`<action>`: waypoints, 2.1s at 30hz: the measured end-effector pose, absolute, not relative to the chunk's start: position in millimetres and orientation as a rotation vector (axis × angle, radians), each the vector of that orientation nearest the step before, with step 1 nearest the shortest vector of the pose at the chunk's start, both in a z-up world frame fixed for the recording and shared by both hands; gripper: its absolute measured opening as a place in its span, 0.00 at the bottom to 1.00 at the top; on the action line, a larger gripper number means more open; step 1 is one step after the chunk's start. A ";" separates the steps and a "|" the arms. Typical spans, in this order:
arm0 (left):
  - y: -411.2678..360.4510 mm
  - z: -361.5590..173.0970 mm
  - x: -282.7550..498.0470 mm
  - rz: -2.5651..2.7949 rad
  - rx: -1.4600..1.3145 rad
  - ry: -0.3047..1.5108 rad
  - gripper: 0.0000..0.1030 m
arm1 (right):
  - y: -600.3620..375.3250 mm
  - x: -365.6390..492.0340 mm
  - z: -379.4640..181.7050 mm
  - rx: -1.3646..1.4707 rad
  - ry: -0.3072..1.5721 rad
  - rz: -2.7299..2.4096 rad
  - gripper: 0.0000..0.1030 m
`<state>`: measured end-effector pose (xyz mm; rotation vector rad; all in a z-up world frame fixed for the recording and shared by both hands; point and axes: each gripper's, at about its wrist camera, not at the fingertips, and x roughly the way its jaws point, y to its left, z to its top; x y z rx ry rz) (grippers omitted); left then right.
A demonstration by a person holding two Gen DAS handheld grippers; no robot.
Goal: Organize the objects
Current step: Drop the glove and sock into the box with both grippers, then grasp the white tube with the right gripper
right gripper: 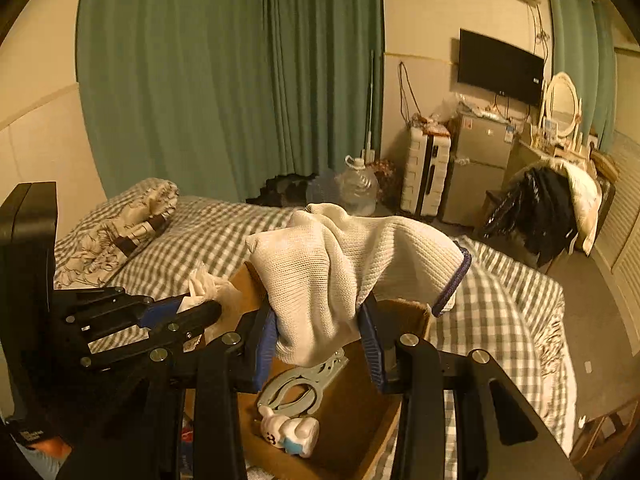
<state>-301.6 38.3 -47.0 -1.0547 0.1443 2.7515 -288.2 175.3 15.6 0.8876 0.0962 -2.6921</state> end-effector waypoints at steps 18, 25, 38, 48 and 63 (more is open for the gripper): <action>10.0 10.8 -229.0 2.862 -0.973 0.104 0.96 | 203.2 -199.7 93.4 0.649 0.050 -2.827 0.91; 0.0 45.5 -170.9 2.924 -0.885 0.134 1.00 | 201.9 -137.4 122.4 0.599 0.136 -2.889 1.00; -27.6 -20.8 -105.0 2.969 -1.004 0.026 1.00 | 184.0 -85.7 44.7 0.796 0.136 -2.802 1.00; -38.1 -95.8 -105.5 2.938 -1.276 0.137 1.00 | 162.7 -114.0 -73.1 1.183 0.097 -2.612 1.00; -55.6 -111.7 -110.8 2.934 -1.331 0.066 1.00 | 133.1 -189.2 -155.4 1.584 0.090 -2.542 0.86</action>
